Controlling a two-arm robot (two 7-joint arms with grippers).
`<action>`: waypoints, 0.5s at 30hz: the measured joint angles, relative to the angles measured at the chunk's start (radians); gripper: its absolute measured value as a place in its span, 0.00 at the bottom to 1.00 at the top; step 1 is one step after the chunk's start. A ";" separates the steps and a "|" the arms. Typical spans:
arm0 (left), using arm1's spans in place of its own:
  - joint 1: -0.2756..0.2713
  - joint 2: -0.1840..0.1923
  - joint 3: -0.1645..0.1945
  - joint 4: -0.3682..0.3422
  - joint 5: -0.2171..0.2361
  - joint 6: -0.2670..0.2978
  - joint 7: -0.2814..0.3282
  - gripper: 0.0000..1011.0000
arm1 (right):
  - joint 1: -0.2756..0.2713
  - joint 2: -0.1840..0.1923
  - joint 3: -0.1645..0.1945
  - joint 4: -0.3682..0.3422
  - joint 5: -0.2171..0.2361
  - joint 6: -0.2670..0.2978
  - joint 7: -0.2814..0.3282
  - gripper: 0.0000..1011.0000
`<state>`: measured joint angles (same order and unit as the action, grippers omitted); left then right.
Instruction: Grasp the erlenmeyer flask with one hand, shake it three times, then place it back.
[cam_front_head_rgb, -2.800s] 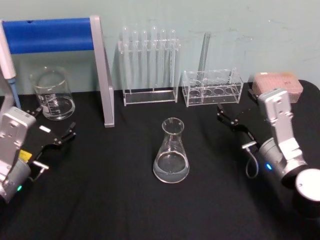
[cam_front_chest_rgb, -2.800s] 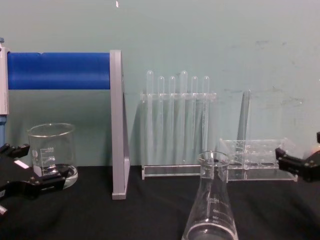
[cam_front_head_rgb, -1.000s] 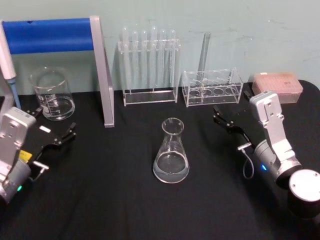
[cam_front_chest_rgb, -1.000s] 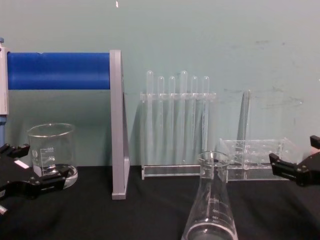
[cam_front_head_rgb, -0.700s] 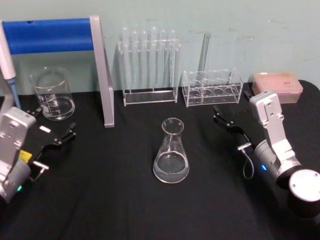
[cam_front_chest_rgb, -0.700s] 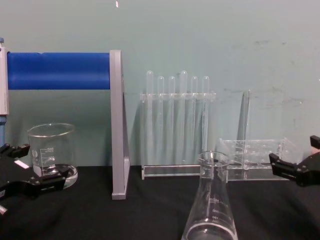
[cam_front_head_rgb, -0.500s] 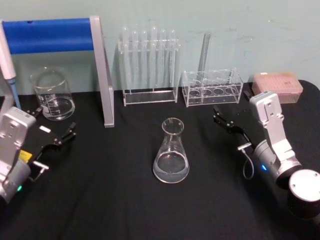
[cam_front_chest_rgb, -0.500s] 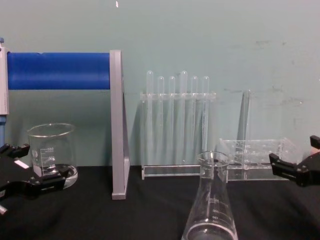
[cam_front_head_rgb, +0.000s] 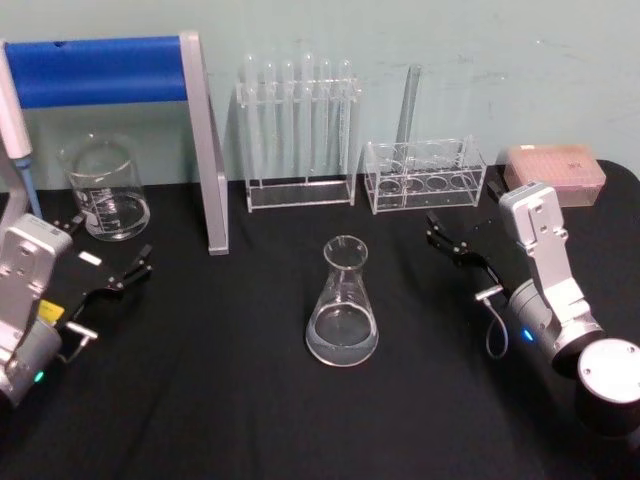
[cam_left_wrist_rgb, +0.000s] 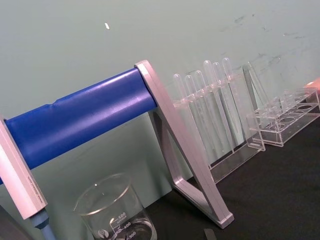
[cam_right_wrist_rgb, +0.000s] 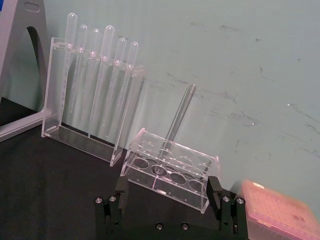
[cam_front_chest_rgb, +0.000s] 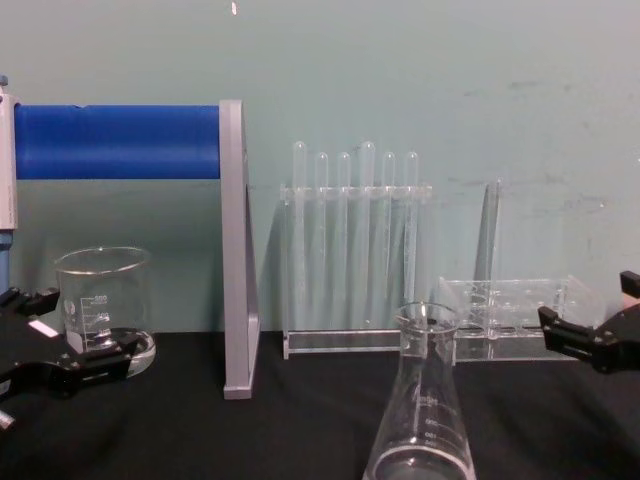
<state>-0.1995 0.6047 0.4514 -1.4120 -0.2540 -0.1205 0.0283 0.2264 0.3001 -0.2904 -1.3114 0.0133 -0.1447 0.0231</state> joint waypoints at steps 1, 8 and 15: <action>0.000 0.000 0.000 0.000 0.000 0.000 0.000 0.99 | 0.000 0.000 0.000 0.000 0.000 0.000 0.000 0.99; 0.000 0.000 0.000 0.000 0.000 0.000 0.000 0.99 | 0.000 0.000 0.000 0.000 0.000 0.000 0.000 0.99; 0.000 0.000 0.000 0.000 0.000 0.000 0.000 0.99 | 0.000 0.000 0.000 0.000 0.000 0.000 0.000 0.99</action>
<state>-0.1995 0.6047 0.4514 -1.4120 -0.2539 -0.1205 0.0283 0.2264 0.3001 -0.2904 -1.3114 0.0133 -0.1448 0.0232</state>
